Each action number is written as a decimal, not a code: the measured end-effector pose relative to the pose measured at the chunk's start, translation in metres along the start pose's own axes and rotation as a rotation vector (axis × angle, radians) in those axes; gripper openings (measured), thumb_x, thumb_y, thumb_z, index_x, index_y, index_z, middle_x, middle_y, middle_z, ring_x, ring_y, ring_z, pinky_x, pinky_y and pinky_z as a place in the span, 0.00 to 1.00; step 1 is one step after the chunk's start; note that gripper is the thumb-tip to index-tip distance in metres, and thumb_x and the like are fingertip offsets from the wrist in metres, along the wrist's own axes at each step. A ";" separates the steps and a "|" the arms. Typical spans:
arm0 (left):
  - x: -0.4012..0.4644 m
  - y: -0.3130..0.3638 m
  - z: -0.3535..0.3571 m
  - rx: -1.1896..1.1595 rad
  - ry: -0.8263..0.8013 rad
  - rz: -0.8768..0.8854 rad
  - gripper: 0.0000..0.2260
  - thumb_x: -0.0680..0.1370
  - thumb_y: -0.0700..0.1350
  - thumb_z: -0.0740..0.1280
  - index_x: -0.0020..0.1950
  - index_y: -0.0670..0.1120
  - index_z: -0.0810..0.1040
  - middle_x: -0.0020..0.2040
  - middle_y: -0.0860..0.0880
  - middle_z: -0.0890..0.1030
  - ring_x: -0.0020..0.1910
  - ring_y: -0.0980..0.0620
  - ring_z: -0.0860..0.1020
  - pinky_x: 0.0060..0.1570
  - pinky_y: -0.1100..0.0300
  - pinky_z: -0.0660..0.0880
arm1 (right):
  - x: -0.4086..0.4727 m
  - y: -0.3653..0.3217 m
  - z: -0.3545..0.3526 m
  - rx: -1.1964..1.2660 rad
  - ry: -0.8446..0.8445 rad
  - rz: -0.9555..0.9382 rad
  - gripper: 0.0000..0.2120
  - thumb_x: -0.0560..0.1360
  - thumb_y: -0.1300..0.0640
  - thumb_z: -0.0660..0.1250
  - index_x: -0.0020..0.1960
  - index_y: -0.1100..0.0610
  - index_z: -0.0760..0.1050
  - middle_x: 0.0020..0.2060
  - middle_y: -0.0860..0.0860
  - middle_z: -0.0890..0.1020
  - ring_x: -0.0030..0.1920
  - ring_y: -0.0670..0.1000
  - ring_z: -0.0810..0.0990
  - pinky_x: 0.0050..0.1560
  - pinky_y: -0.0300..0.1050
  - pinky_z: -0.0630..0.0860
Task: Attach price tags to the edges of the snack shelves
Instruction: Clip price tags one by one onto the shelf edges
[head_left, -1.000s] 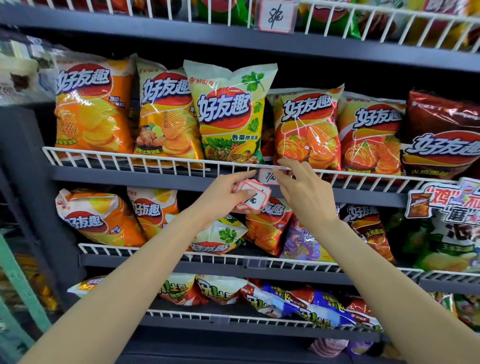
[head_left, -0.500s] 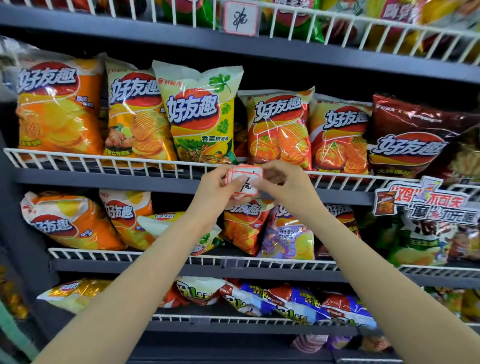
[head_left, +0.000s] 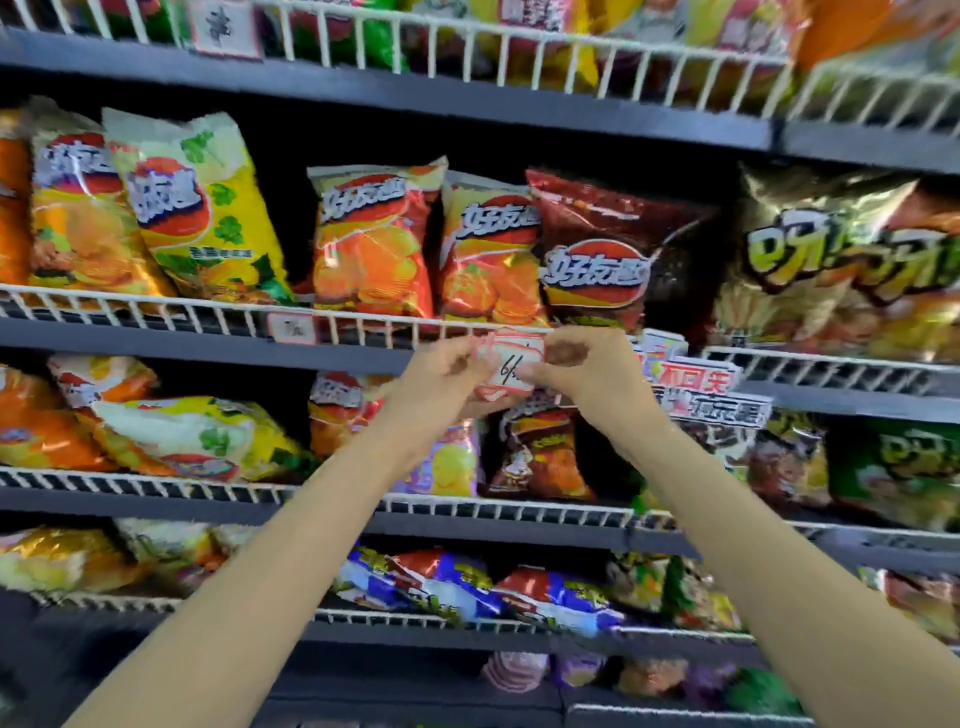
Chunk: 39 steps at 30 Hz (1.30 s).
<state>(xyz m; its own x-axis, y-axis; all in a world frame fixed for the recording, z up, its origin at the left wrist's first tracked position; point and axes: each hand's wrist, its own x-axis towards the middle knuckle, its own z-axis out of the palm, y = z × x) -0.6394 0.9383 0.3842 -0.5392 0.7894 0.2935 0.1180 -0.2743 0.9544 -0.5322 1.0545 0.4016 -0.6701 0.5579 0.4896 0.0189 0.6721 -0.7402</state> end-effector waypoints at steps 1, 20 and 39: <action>0.001 -0.002 0.016 0.039 0.014 0.028 0.08 0.80 0.36 0.60 0.47 0.44 0.78 0.41 0.44 0.79 0.38 0.55 0.81 0.40 0.64 0.81 | -0.003 0.006 -0.014 0.000 0.002 0.014 0.09 0.67 0.58 0.75 0.35 0.61 0.77 0.30 0.54 0.77 0.33 0.47 0.71 0.37 0.43 0.67; 0.038 -0.025 0.238 0.292 -0.012 0.090 0.06 0.77 0.45 0.66 0.43 0.44 0.77 0.43 0.34 0.79 0.39 0.46 0.82 0.40 0.52 0.82 | -0.060 0.109 -0.209 -0.037 0.265 0.173 0.07 0.73 0.60 0.69 0.51 0.56 0.82 0.41 0.50 0.84 0.33 0.35 0.77 0.29 0.26 0.71; 0.116 -0.079 0.509 0.521 0.113 -0.037 0.12 0.79 0.39 0.62 0.63 0.40 0.72 0.53 0.43 0.81 0.42 0.48 0.83 0.31 0.69 0.76 | -0.021 0.279 -0.454 -0.169 0.230 0.045 0.05 0.75 0.63 0.64 0.46 0.55 0.77 0.40 0.52 0.82 0.38 0.51 0.81 0.33 0.41 0.73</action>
<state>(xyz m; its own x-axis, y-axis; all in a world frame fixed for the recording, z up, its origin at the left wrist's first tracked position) -0.2867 1.3316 0.3704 -0.6336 0.7217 0.2787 0.4801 0.0842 0.8732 -0.1764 1.4513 0.3943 -0.4800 0.6718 0.5641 0.1811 0.7051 -0.6855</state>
